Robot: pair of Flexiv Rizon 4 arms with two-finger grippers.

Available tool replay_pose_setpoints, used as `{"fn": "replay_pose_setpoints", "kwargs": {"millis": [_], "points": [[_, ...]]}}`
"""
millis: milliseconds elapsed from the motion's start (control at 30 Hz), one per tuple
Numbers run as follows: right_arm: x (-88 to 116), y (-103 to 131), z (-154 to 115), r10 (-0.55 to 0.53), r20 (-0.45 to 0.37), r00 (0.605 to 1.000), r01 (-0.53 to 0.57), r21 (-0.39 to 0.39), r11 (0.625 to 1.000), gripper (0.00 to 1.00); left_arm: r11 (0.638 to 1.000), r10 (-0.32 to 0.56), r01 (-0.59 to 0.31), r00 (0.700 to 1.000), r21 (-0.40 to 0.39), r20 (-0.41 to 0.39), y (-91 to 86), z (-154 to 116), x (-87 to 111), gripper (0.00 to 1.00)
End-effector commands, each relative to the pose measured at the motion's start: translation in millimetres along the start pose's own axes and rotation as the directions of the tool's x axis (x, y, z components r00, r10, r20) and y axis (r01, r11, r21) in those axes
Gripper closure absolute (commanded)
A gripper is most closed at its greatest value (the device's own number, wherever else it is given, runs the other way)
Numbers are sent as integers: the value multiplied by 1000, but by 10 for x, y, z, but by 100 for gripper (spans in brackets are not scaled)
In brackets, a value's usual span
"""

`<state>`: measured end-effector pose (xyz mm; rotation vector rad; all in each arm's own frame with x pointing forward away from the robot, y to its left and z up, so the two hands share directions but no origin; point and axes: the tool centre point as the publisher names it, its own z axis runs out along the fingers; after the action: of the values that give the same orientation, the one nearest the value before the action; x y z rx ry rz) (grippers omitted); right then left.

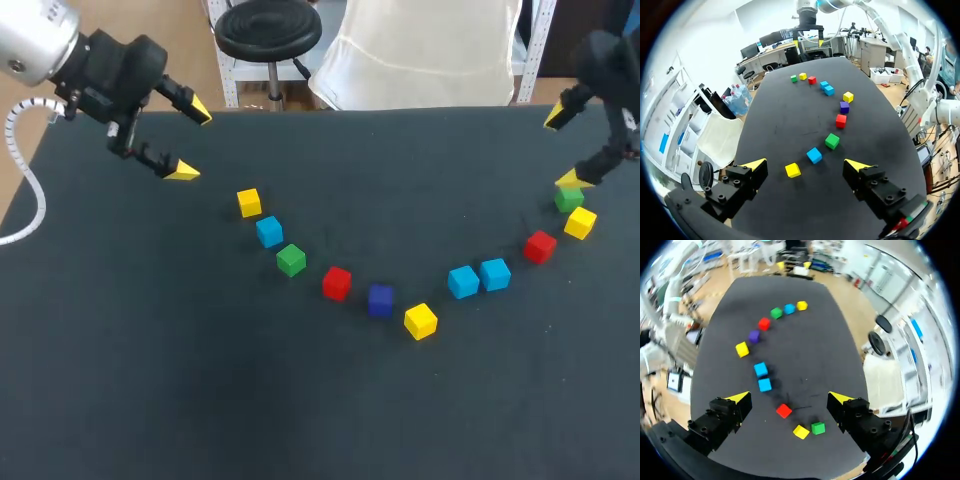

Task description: Place the blue cubes, place green cubes on the blue cubes, place the yellow cubes on the green cubes, then place the red cubes on the yellow cubes, and place purple cube on the red cubes.

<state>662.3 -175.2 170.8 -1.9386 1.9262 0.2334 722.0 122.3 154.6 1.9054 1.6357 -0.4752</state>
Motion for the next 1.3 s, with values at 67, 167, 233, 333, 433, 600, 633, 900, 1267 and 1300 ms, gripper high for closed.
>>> {"fn": "replay_pose_setpoints", "kwargs": {"millis": [67, 167, 233, 333, 433, 600, 633, 900, 1267, 1300], "points": [[20, 60, 105, -470, -135, 873, 445, -179, 878, 0, 1000, 3, -3, 1000, -2, 1, -5, -1, 7, 0], [52, 126, 158, -489, -144, 861, 459, -198, 866, 0, 1000, 3, -3, 1000, -2, 1, -5, -1, 7, 0], [48, 172, 189, -495, -144, 857, 464, -205, 862, 0, 1000, 3, -3, 1000, -2, 1, -5, -1, 7, 0], [-21, 247, 255, -494, -140, 858, 461, -214, 861, 0, 1000, 3, -3, 1000, -2, 1, -5, -1, 7, 0], [-125, 335, 354, -475, -136, 869, 440, -225, 869, 0, 1000, 3, -3, 1000, -2, 1, -5, -1, 7, 0], [-215, 468, 557, -431, -127, 893, 394, -238, 888, 0, 1000, 3, -3, 1000, -2, 1, -5, -1, 7, 0], [-226, 489, 592, -425, -130, 896, 386, -244, 890, 0, 1000, 3, -3, 1000, -2, 1, -5, -1, 7, 0], [-234, 504, 645, -374, -161, 914, 324, -268, 907, 0, 1000, 3, -3, 1000, -2, 1, -5, -1, 7, 0], [-234, 504, 645, -374, -161, 914, 324, -268, 907, 0, 1000, 3, -3, 1000, -2, 1, -5, -1, 7, 0], [-270, 473, 638, -358, -150, 922, 314, -253, 915, 0, 1000, 3, -3, 1000, -2, 1, -5, -1, 7, 0]]}}
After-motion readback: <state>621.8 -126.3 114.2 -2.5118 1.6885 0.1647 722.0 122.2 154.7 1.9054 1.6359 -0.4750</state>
